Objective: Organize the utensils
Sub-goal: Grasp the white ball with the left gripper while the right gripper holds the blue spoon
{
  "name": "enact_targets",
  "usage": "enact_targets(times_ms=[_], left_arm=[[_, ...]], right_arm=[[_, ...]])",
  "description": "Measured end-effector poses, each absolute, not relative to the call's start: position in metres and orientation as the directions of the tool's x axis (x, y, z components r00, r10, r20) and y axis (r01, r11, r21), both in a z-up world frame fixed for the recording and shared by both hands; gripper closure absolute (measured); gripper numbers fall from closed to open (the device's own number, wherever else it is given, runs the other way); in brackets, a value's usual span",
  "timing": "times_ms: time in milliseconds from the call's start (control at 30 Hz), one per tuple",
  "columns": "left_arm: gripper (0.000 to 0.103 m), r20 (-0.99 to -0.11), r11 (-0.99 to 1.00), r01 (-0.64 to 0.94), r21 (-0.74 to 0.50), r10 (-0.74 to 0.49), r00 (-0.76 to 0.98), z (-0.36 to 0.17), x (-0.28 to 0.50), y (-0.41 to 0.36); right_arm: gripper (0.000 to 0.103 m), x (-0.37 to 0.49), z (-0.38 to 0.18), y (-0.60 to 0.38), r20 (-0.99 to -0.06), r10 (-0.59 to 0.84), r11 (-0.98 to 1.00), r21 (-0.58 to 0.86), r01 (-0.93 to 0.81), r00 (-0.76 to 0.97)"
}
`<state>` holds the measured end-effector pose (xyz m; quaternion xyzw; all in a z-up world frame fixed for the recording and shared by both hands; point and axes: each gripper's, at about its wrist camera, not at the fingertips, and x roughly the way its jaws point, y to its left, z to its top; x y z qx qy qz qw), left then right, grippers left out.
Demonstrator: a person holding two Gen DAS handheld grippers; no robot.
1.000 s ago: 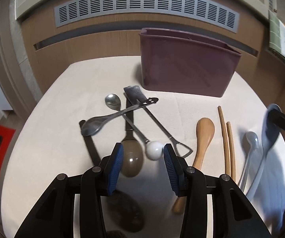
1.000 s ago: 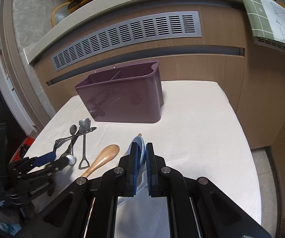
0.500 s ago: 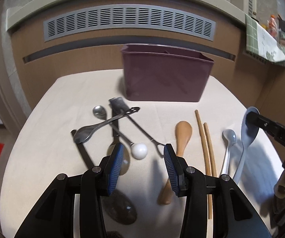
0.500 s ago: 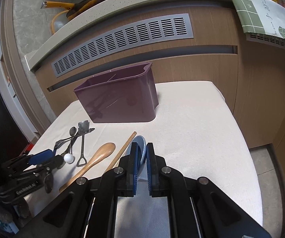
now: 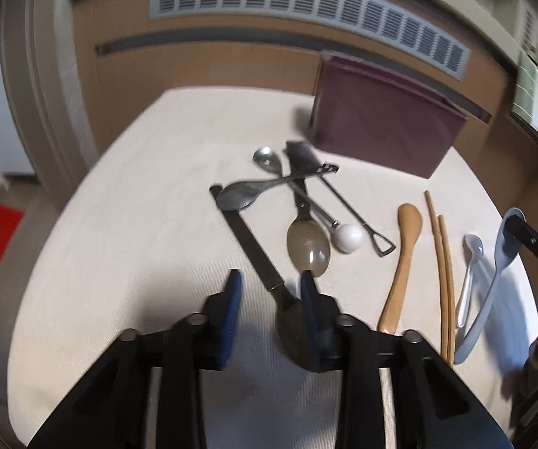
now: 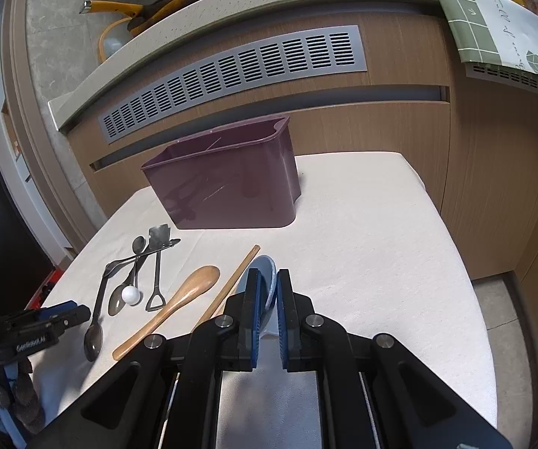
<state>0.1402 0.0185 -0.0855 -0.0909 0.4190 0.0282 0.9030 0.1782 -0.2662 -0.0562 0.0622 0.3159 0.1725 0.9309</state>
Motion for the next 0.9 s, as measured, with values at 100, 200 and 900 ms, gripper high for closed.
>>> enact_targets(times_ms=[100, 200, 900], left_arm=[[0.076, -0.782, 0.983, -0.091, -0.157, -0.068, 0.619, -0.089, 0.135, 0.012], [0.076, -0.791, 0.986, -0.03, -0.164, -0.113, 0.602, -0.086, 0.118, 0.002], [0.076, -0.768, 0.99, -0.081, -0.118, -0.039, 0.64, -0.084, 0.18, -0.033]], right_arm=[[0.095, 0.176, -0.057, -0.264, -0.569, 0.358, 0.934, 0.219, -0.283, 0.74], [0.095, 0.175, -0.057, -0.264, -0.57, 0.354, 0.935, 0.214, -0.282, 0.741], [0.095, 0.174, -0.057, -0.263, -0.565, 0.357, 0.934, 0.217, -0.284, 0.744]])
